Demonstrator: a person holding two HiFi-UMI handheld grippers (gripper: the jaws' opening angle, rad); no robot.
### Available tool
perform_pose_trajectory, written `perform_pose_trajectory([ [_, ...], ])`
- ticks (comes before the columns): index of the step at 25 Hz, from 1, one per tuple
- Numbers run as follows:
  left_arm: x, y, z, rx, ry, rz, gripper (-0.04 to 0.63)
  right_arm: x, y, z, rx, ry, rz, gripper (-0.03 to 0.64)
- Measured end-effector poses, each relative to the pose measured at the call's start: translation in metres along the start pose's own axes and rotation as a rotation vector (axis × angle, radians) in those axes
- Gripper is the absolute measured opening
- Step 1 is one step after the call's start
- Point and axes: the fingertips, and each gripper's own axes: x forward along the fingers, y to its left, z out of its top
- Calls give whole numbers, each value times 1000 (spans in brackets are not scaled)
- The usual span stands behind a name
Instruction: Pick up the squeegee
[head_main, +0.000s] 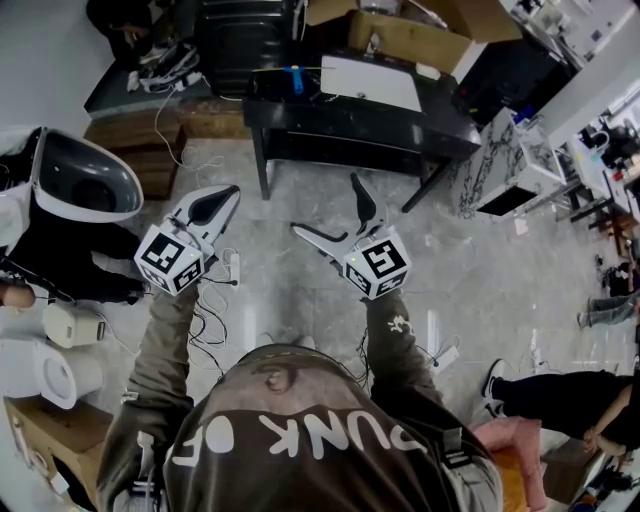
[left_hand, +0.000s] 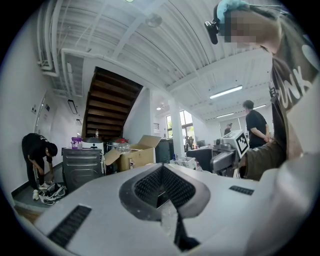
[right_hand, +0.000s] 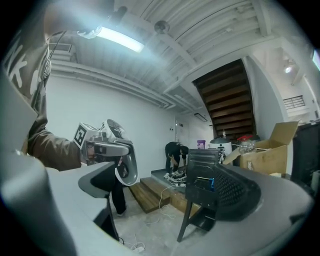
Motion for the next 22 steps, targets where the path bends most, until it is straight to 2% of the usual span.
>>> perform_pose_trajectory([
  [12,12,-10,3,14,7,12,3,-14,-12,0,-1,-9,10,595],
  [22,40,-27,-8,11,29,40,3,-32,-44,-15,7,-7,24,595],
])
